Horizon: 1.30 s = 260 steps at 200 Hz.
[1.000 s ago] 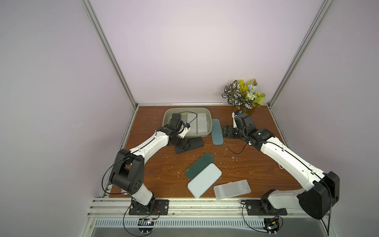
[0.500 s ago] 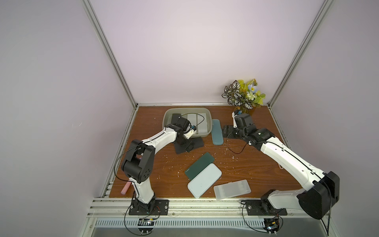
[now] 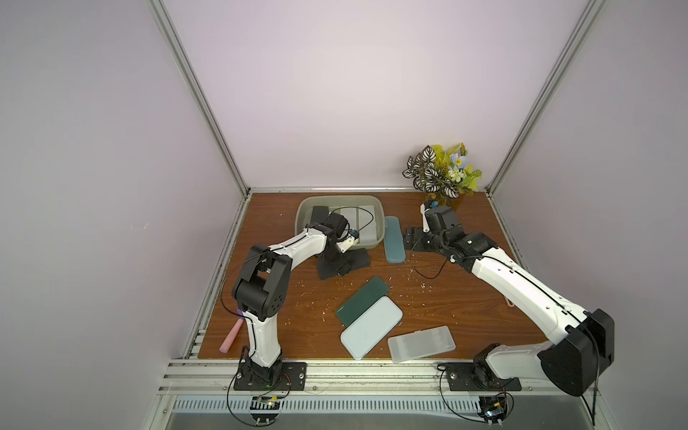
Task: Put the pencil case into the storage box
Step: Pick up the pencil case from the center of the board.
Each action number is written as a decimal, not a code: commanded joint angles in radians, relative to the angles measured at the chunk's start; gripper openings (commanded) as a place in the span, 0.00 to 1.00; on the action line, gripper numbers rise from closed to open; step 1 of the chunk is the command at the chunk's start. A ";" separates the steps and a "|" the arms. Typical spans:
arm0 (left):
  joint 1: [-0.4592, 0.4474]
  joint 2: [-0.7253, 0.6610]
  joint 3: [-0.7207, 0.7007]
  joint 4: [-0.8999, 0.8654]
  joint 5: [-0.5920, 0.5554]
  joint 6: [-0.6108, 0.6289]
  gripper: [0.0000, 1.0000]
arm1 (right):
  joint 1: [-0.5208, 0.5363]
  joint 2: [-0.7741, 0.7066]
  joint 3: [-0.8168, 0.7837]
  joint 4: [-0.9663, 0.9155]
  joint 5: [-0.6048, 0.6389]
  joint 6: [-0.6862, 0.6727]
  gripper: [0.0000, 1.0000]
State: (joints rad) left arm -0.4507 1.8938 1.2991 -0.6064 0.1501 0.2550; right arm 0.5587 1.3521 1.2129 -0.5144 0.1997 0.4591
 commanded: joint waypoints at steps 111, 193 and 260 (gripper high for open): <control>-0.095 -0.013 -0.062 -0.054 0.000 -0.043 0.84 | -0.007 -0.010 -0.006 0.033 -0.022 -0.011 0.90; -0.105 -0.030 -0.065 -0.055 -0.013 -0.056 0.67 | -0.014 -0.023 -0.024 0.043 -0.028 -0.008 0.90; -0.105 -0.297 -0.083 -0.092 0.092 -0.192 0.67 | -0.021 -0.034 -0.014 0.040 -0.031 -0.014 0.90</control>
State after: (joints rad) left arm -0.5446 1.7203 1.2026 -0.6735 0.1776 0.1318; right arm 0.5468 1.3502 1.1881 -0.4965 0.1764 0.4591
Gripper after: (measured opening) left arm 0.672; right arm 0.904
